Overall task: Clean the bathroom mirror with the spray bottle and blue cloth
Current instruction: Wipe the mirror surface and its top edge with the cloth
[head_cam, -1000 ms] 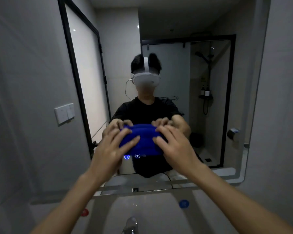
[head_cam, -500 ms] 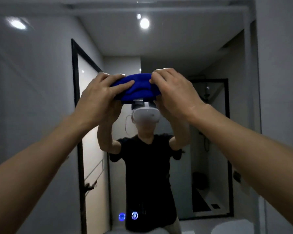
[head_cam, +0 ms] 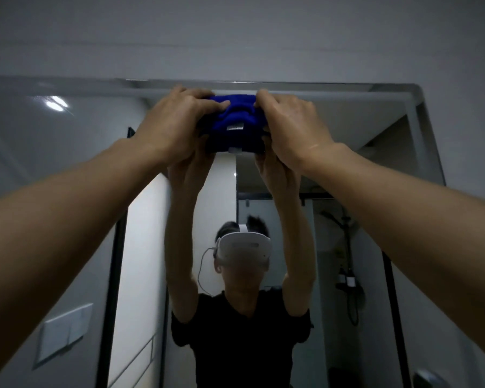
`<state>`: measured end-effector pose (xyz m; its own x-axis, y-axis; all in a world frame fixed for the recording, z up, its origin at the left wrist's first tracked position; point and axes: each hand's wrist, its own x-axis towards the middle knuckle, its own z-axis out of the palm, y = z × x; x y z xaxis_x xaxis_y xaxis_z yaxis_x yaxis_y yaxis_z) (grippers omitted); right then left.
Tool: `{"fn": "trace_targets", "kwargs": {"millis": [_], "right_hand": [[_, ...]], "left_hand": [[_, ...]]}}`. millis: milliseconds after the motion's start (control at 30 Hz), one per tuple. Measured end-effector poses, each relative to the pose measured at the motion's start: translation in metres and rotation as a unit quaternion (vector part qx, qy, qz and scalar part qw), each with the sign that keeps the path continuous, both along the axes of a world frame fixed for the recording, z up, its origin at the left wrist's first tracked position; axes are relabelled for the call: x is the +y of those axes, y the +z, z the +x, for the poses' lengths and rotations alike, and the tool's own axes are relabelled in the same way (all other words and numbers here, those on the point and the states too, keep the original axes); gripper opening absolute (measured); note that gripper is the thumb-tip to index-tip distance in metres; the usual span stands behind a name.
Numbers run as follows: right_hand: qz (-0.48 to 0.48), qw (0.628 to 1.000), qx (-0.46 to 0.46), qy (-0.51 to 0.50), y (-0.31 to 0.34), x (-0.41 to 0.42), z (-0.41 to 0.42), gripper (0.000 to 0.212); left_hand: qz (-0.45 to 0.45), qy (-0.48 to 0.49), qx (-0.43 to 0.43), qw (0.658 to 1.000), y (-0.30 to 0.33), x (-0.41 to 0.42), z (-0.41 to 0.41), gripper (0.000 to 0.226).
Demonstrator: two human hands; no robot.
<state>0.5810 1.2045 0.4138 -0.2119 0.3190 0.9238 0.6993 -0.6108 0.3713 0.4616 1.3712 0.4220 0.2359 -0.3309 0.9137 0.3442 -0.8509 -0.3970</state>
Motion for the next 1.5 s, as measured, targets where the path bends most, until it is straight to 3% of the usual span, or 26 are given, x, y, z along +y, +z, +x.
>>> {"fn": "trace_targets", "kwargs": {"millis": [333, 600, 900, 1167, 1500], "right_hand": [[0.022, 0.999, 0.021, -0.017, 0.032, 0.013, -0.005, 0.052], [0.033, 0.998, 0.03, -0.049, 0.039, 0.028, -0.023, 0.041], [0.022, 0.999, 0.036, -0.018, 0.041, 0.08, -0.062, 0.044], [-0.013, 0.999, 0.017, -0.026, 0.028, 0.121, -0.089, 0.049], [-0.036, 0.998, 0.03, -0.039, -0.022, 0.108, -0.087, 0.045]], "left_hand": [[-0.005, -0.017, -0.036, 0.999, 0.015, 0.005, 0.006, 0.052], [0.032, -0.025, -0.001, 0.999, 0.033, 0.028, -0.014, 0.052], [0.016, -0.018, -0.005, 1.0, 0.037, 0.078, -0.056, 0.06], [-0.026, -0.04, 0.0, 0.999, 0.013, 0.116, -0.089, 0.058], [-0.042, -0.059, 0.032, 0.997, -0.033, 0.119, -0.087, 0.054]]}}
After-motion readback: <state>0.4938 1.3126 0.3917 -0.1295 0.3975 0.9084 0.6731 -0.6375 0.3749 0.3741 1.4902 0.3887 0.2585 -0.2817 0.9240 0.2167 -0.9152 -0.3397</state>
